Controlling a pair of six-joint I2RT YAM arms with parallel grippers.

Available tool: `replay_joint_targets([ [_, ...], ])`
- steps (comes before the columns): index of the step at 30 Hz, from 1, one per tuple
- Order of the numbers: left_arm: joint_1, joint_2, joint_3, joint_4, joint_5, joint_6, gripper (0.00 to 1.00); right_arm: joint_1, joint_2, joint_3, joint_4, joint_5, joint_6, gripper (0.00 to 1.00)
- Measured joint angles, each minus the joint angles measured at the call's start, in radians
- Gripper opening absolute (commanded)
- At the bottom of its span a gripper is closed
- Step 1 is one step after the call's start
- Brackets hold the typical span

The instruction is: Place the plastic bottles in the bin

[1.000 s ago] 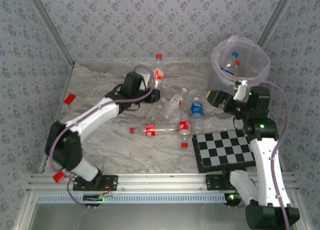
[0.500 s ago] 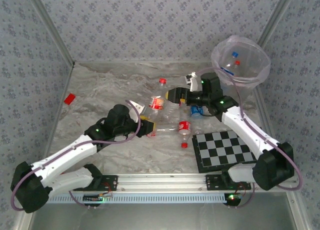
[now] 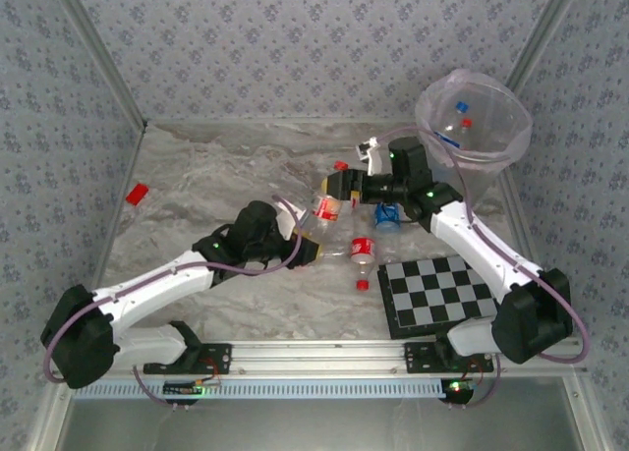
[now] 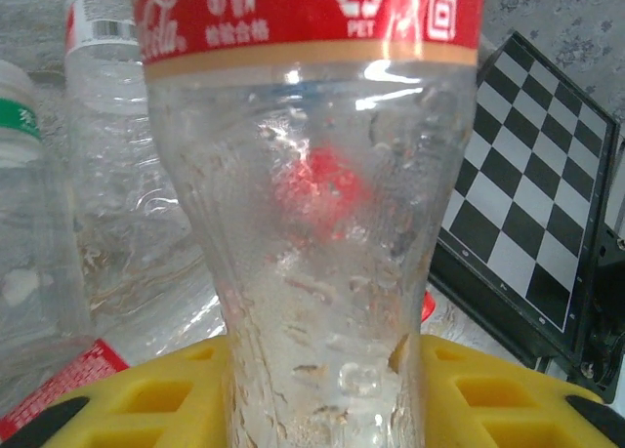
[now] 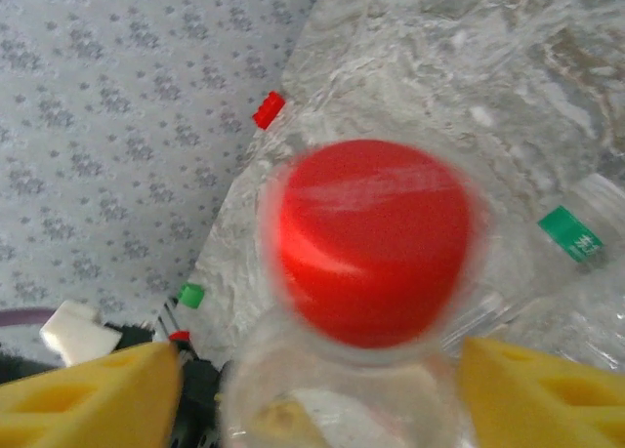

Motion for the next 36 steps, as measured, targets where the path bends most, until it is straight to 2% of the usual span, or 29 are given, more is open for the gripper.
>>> replay_joint_targets([
  [4,-0.019,0.008,0.010,-0.005,0.000,0.002,0.40,-0.015,-0.005,0.016,-0.058,0.006,-0.043,0.62],
  [7,-0.029,0.023,0.021,-0.006,-0.001,0.005,0.41,-0.026,-0.007,0.027,-0.093,0.005,-0.074,0.48],
  [12,-0.042,0.061,0.048,0.006,0.000,0.005,0.47,-0.060,-0.028,0.026,-0.131,0.000,-0.089,0.39],
  [14,-0.046,0.069,0.060,0.008,0.000,0.005,0.58,-0.076,-0.039,0.026,-0.143,-0.005,-0.089,0.35],
  [16,-0.050,0.069,0.072,0.008,-0.001,0.004,0.81,-0.098,-0.053,0.032,-0.167,-0.006,-0.093,0.33],
  [18,-0.051,0.067,0.080,0.000,-0.001,0.003,0.95,-0.133,-0.058,0.061,-0.187,0.005,-0.107,0.30],
  [19,-0.053,0.066,0.082,-0.005,-0.001,0.004,0.99,-0.155,-0.060,0.084,-0.201,0.014,-0.114,0.30],
  [22,-0.053,0.056,0.085,-0.022,-0.009,-0.011,0.99,-0.224,-0.076,0.177,-0.253,0.056,-0.139,0.27],
  [28,-0.053,0.007,0.085,-0.038,-0.053,-0.022,0.99,-0.334,-0.155,0.424,-0.355,0.274,-0.218,0.23],
  [36,-0.053,-0.037,0.075,-0.064,-0.101,-0.035,0.99,-0.357,-0.177,0.612,-0.385,0.737,-0.377,0.19],
])
